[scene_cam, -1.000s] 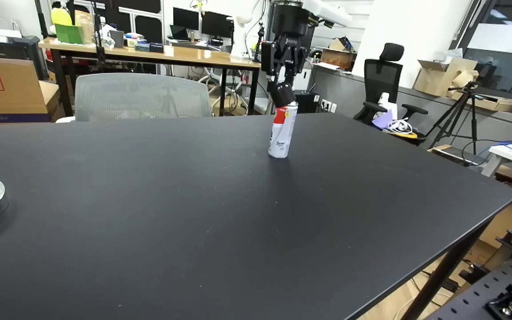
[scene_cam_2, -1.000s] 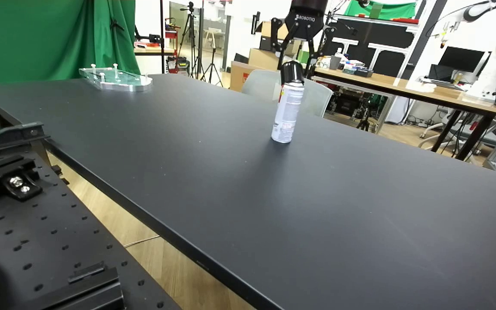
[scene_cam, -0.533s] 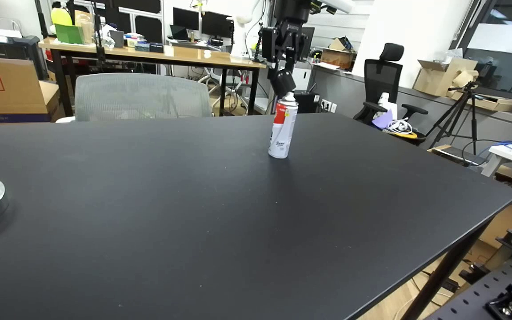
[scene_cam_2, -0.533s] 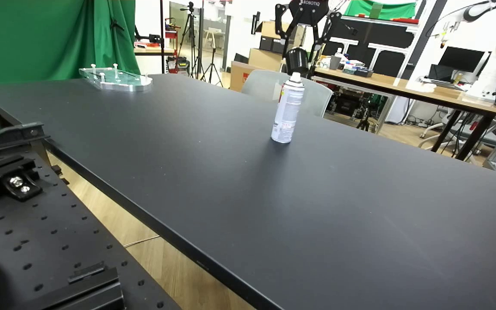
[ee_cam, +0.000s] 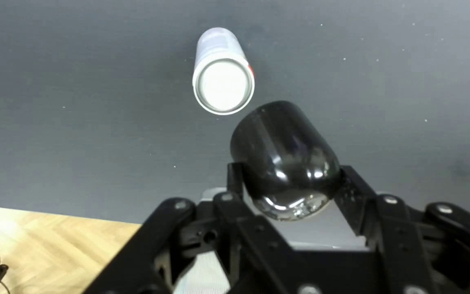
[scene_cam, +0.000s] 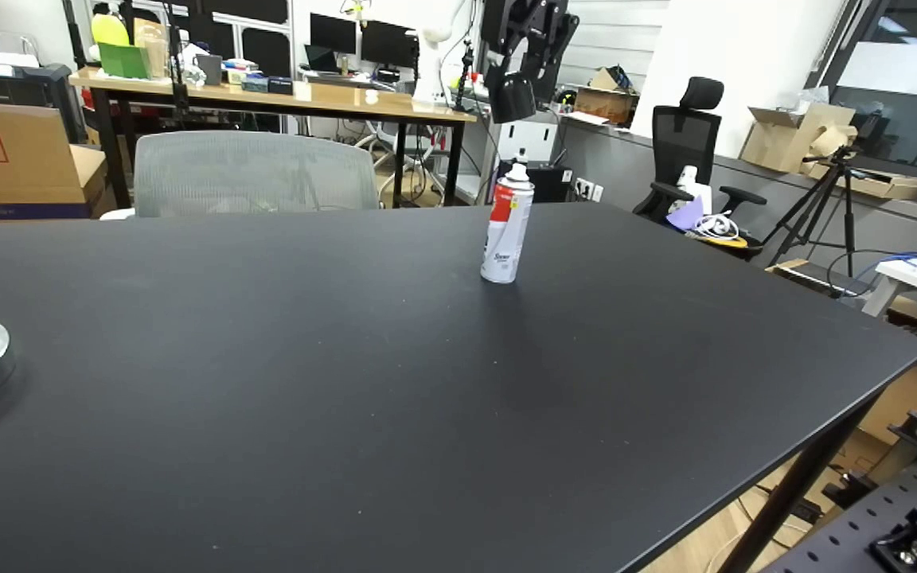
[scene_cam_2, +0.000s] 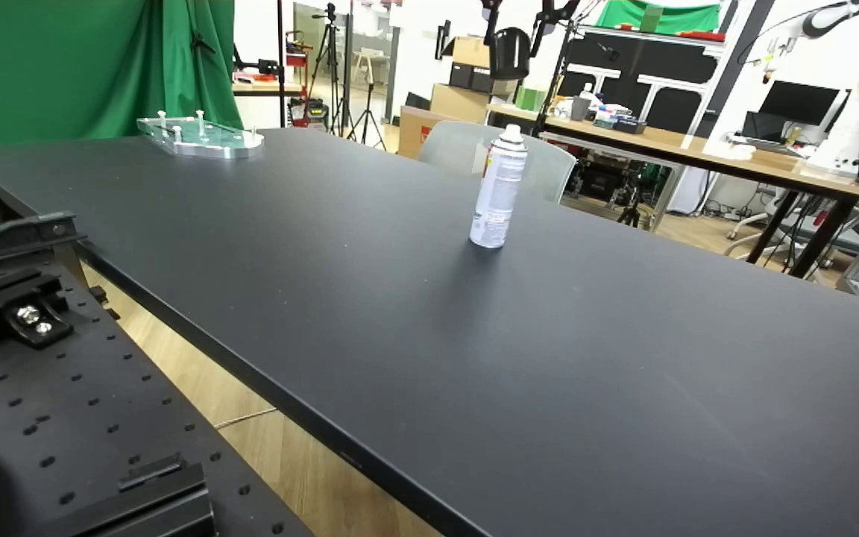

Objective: Take the black lid from the top of the white can and put it on the table

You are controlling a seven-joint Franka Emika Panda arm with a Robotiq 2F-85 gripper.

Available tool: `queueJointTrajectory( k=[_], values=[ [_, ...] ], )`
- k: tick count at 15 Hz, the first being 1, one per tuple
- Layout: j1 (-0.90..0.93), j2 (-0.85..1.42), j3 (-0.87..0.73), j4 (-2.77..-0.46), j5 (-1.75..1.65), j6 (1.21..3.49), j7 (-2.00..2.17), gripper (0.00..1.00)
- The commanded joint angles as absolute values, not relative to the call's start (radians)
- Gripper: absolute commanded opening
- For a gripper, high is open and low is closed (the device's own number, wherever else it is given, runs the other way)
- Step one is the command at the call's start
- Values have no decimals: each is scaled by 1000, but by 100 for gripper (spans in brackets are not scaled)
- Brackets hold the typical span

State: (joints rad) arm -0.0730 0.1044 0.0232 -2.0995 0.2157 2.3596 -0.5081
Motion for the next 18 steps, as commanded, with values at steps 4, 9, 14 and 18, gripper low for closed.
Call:
queueJointTrajectory(
  k=[4,9,14,18],
  values=[
    [-82,-73,-16,-2387,541,2539,-722,34],
    [-71,-87,-60,-2523,598,2717,-808,34],
    [-108,-23,-70,-2557,732,2790,-892,34],
    [-133,48,-87,-2524,798,2753,-921,34]
  ],
)
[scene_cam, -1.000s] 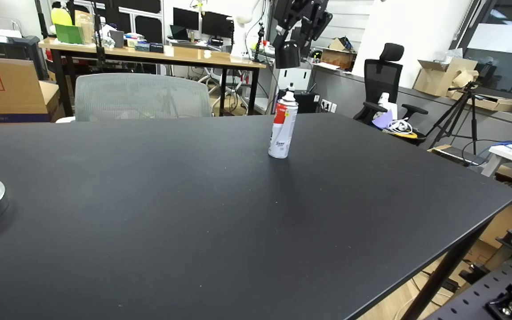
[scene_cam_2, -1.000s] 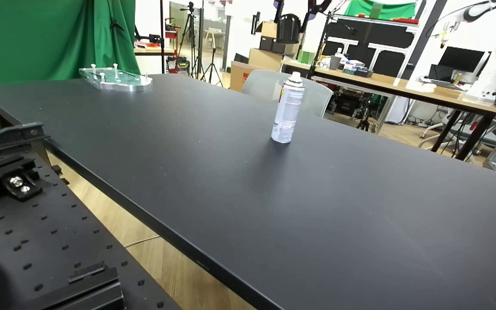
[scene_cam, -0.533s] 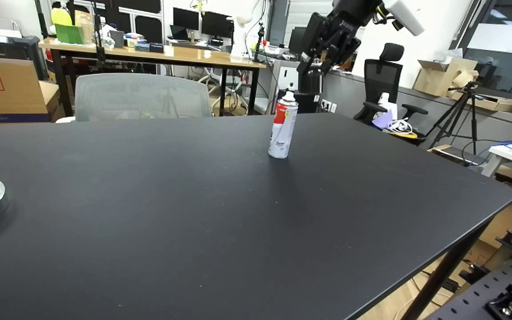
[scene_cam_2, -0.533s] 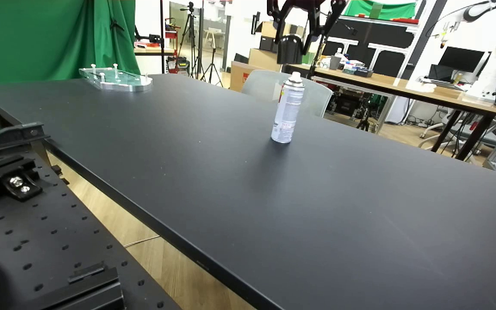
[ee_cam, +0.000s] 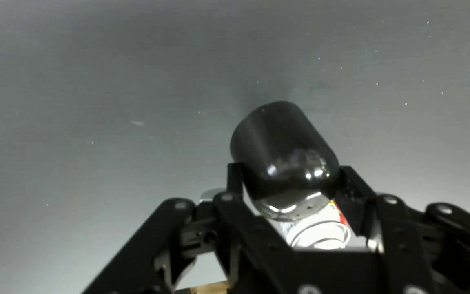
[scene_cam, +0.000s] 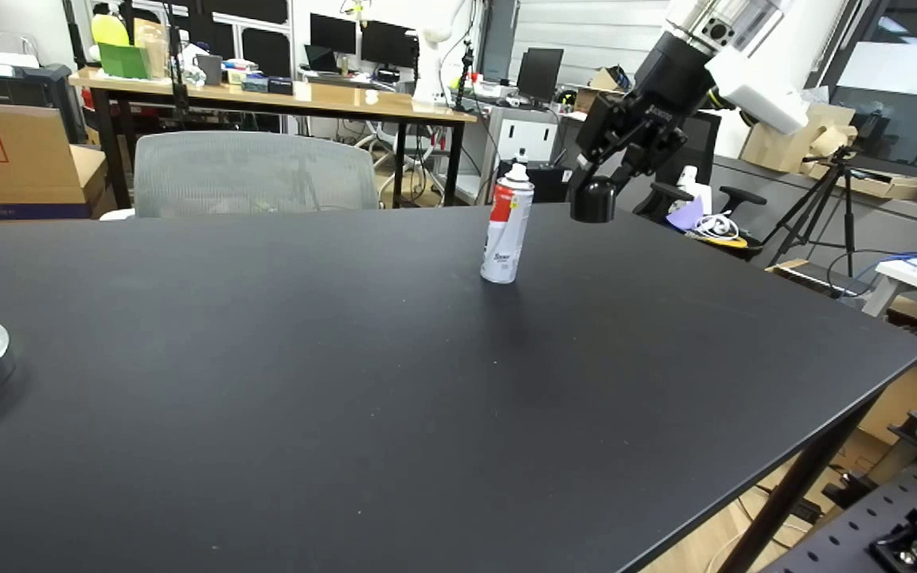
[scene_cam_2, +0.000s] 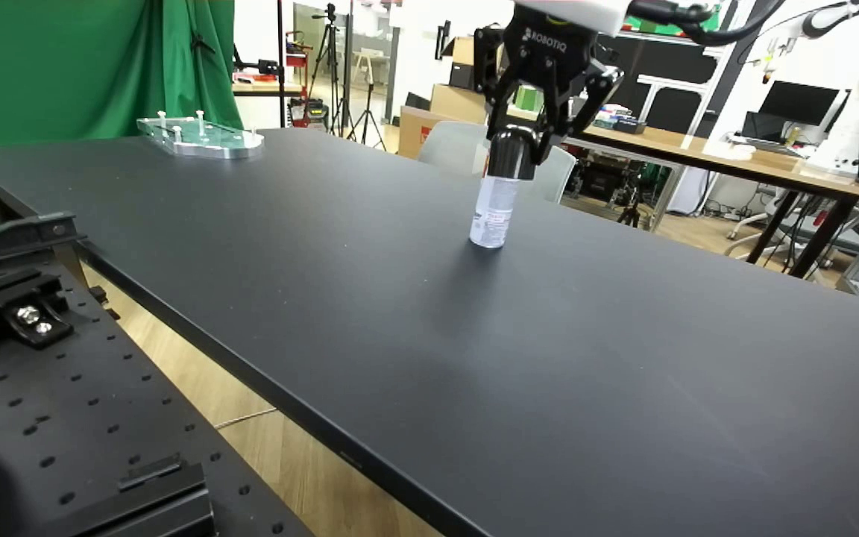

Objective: Take the black lid from the top of the white can and put it on the table

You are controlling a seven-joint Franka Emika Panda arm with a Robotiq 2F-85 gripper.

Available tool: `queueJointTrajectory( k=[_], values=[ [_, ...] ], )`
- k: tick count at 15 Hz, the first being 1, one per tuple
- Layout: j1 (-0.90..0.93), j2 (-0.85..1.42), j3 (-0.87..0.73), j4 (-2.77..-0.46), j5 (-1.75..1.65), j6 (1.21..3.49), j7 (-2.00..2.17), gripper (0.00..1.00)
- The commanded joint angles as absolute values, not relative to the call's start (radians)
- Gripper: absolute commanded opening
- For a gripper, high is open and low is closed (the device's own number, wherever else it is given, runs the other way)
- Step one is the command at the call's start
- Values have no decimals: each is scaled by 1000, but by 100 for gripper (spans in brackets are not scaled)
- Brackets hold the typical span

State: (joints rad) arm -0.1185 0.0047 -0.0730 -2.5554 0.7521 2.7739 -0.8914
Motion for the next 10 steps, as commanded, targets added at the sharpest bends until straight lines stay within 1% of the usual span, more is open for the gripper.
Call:
queueJointTrajectory(
  k=[1,5,10],
  values=[
    [-139,68,-89,-2513,809,2754,-929,34],
    [-164,145,-80,-2458,870,2760,-986,34],
    [-200,214,-66,-2383,1011,2743,-1178,34]
  ],
)
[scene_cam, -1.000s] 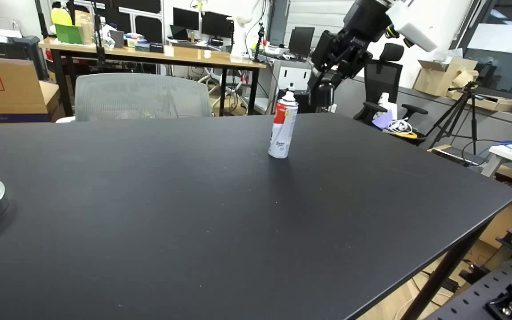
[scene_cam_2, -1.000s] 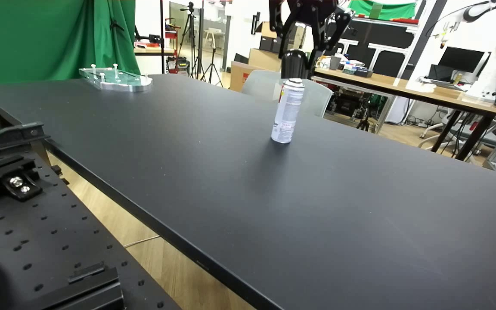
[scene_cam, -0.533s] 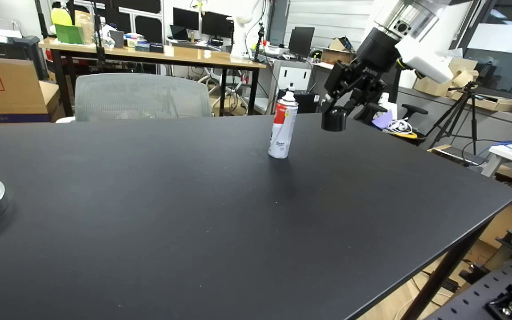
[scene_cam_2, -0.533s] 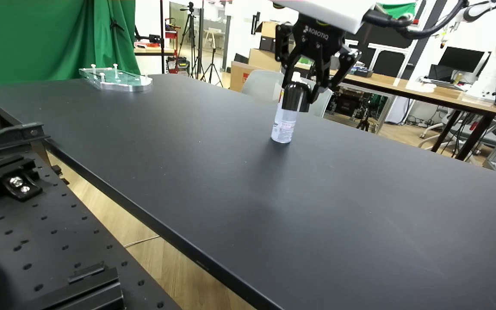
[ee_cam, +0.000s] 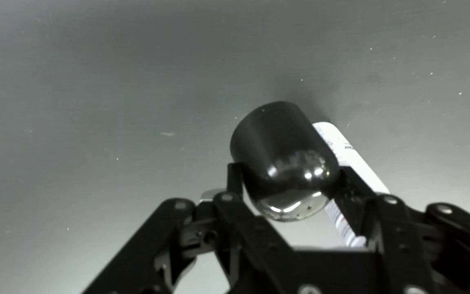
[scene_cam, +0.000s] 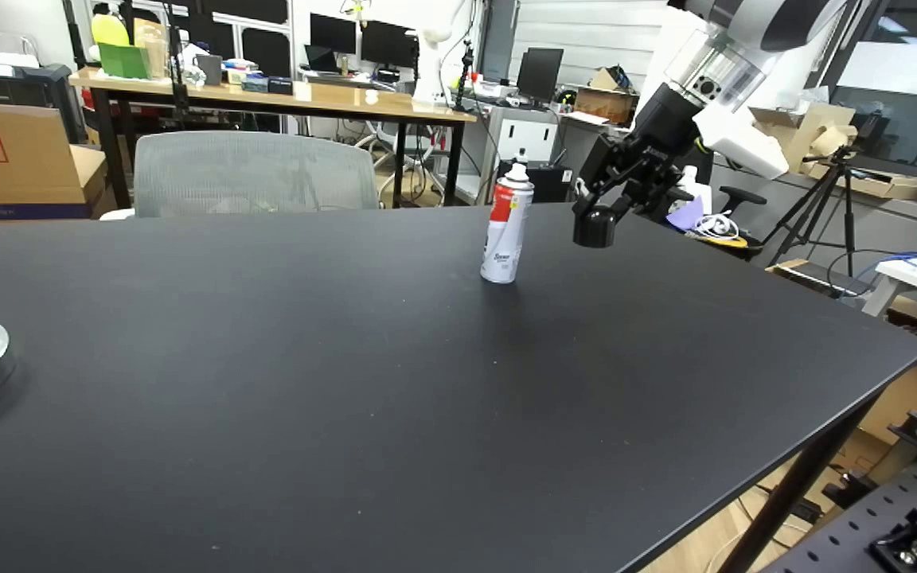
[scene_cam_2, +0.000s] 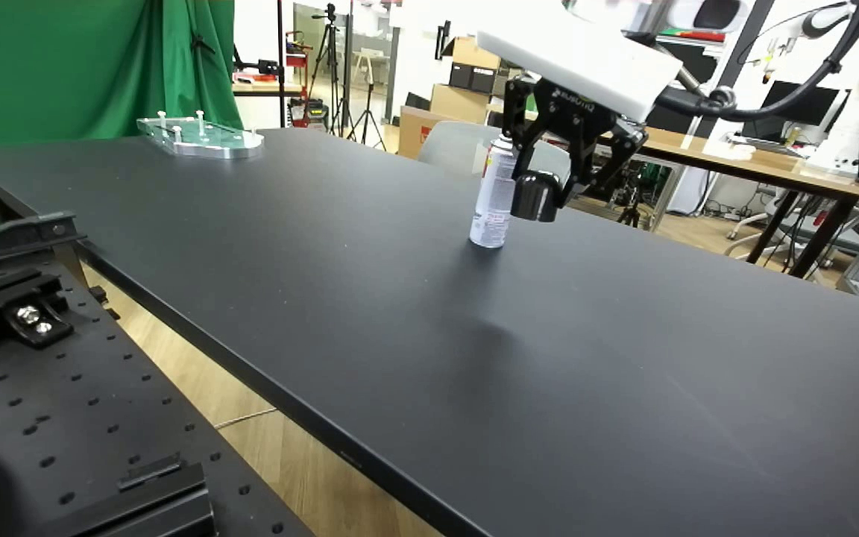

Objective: Take the black lid from the top of the white can and put it on the table

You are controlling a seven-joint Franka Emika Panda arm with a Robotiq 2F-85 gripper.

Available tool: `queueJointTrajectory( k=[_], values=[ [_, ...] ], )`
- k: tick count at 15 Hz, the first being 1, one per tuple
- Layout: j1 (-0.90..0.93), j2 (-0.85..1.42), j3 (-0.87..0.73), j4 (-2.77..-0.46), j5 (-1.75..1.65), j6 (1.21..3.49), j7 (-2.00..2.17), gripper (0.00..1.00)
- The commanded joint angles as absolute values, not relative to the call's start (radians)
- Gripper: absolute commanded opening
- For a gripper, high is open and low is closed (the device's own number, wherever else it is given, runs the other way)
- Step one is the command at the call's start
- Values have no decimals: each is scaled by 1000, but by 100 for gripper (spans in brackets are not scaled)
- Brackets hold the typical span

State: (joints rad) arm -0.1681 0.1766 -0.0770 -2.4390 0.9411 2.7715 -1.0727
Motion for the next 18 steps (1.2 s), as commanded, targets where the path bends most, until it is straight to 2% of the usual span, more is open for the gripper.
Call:
queueJointTrajectory(
  k=[1,6,7,9,10,18],
  values=[
    [-207,222,-67,-2376,1028,2740,-1223,34],
    [-209,238,-76,-2379,1037,2747,-1263,34],
    [-212,244,-76,-2377,1038,2745,-1267,59],
    [-210,247,-76,-2379,1038,2746,-1268,59],
    [-208,247,-75,-2380,1038,2746,-1268,34],
    [-227,297,-72,-2342,1078,2744,-1304,34]
  ],
)
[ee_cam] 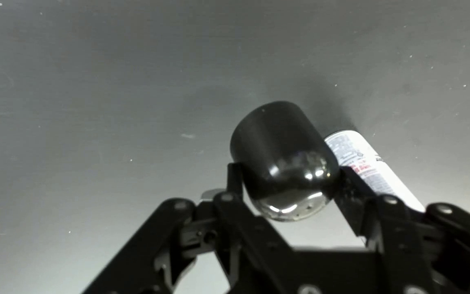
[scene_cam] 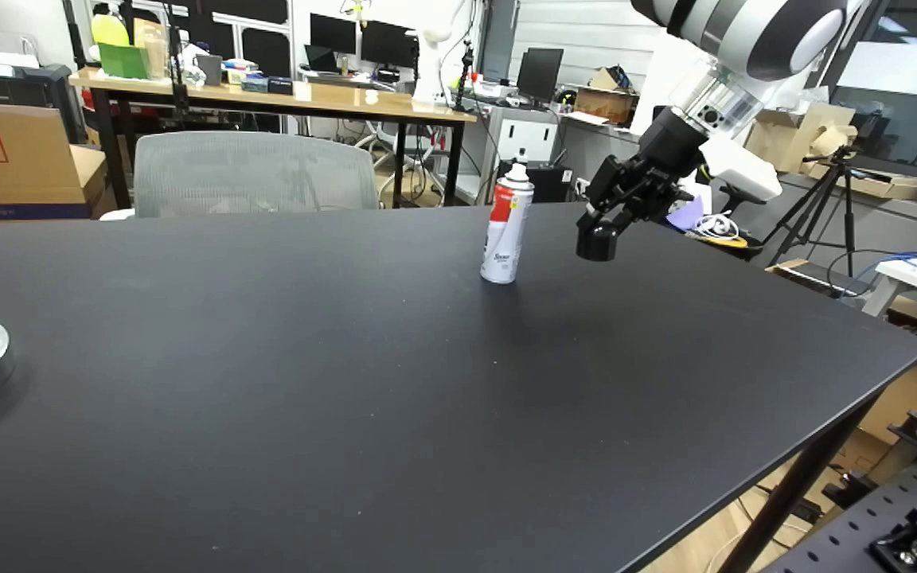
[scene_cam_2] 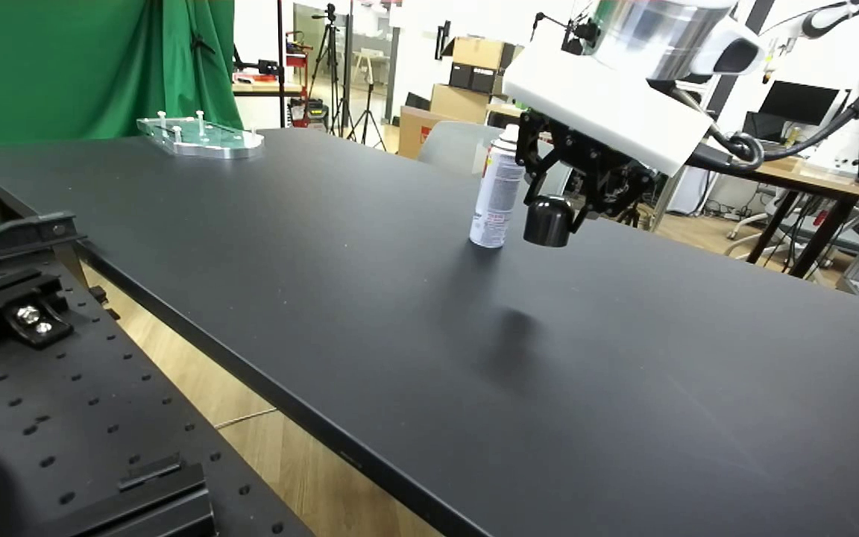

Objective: Take the black lid from the top of the white can and put it on the table

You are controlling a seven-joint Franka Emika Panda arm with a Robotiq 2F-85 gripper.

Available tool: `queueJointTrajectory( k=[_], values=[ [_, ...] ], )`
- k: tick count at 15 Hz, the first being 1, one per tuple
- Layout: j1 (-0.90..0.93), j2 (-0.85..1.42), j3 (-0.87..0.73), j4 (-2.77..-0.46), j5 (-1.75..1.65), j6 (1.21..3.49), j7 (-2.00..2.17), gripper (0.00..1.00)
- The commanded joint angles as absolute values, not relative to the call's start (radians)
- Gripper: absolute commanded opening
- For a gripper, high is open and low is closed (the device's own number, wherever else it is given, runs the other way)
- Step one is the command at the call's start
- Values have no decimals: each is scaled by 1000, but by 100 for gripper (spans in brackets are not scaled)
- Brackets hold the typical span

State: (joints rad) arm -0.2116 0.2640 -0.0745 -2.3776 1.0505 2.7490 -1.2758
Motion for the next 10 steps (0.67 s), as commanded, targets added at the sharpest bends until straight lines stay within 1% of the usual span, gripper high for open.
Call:
queueJointTrajectory(
  k=[1,10],
  values=[
    [-229,312,-73,-2331,1079,2744,-1306,34],
    [-268,433,-68,-2233,1087,2732,-1350,34]
  ],
)
